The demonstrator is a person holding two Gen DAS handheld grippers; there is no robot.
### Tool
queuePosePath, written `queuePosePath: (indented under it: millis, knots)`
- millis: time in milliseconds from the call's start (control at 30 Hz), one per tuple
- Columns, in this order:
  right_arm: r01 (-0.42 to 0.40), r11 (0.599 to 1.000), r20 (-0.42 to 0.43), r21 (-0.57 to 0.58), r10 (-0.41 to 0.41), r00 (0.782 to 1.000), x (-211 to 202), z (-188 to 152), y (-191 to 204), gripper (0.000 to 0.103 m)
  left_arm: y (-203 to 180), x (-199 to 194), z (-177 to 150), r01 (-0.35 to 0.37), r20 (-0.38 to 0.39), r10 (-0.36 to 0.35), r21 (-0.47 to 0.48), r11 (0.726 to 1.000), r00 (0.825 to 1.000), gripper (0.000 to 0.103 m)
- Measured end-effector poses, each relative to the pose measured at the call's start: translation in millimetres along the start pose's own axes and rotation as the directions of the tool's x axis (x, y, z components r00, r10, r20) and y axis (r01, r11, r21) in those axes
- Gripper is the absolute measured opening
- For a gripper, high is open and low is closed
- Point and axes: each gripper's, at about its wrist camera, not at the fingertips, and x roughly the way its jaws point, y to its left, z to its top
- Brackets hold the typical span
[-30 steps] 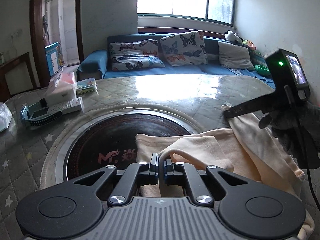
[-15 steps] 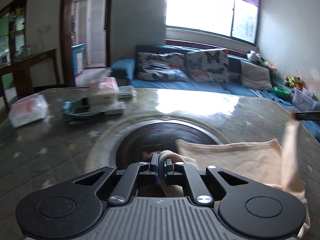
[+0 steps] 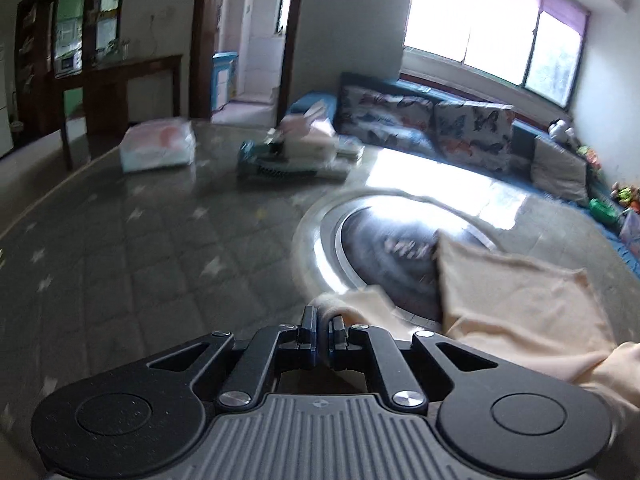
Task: Fold clothes
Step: 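Lift and shake the shirt with both grippers, then lay it flat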
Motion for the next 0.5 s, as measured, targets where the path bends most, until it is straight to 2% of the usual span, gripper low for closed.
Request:
queuePosePath:
  millis: [133, 267, 333, 400, 467, 500]
  knots:
    - [0.053, 0.998, -0.080, 0.046, -0.049, 0.996, 5, -27, -25, 0.004, 8, 2, -6, -0.024, -0.038, 0.024, -0.017, 1.000, 0.999, 0.008]
    - [0.099, 0.993, -0.133, 0.061, -0.090, 0.987, 8, -45, -40, 0.004, 12, -7, -3, -0.036, -0.018, 0.035, -0.019, 0.999, 0.999, 0.009]
    - [0.119, 0.991, -0.154, 0.063, -0.108, 0.982, 10, -52, -46, 0.004, 14, -10, -1, -0.042, -0.010, 0.042, -0.024, 0.999, 0.999, 0.012]
    - [0.126, 0.990, -0.164, 0.069, -0.114, 0.980, 12, -57, -49, 0.004, 14, -13, -1, -0.048, -0.004, 0.048, -0.016, 0.999, 0.999, 0.020]
    - [0.126, 0.990, -0.180, 0.063, -0.113, 0.977, 12, -60, -49, 0.006, 12, -17, -3, -0.061, 0.007, 0.061, 0.015, 0.998, 0.998, 0.020]
    - [0.127, 0.990, -0.179, 0.060, -0.114, 0.977, 12, -61, -49, 0.007, 11, -19, -4, -0.069, 0.014, 0.069, 0.033, 0.997, 0.998, 0.025]
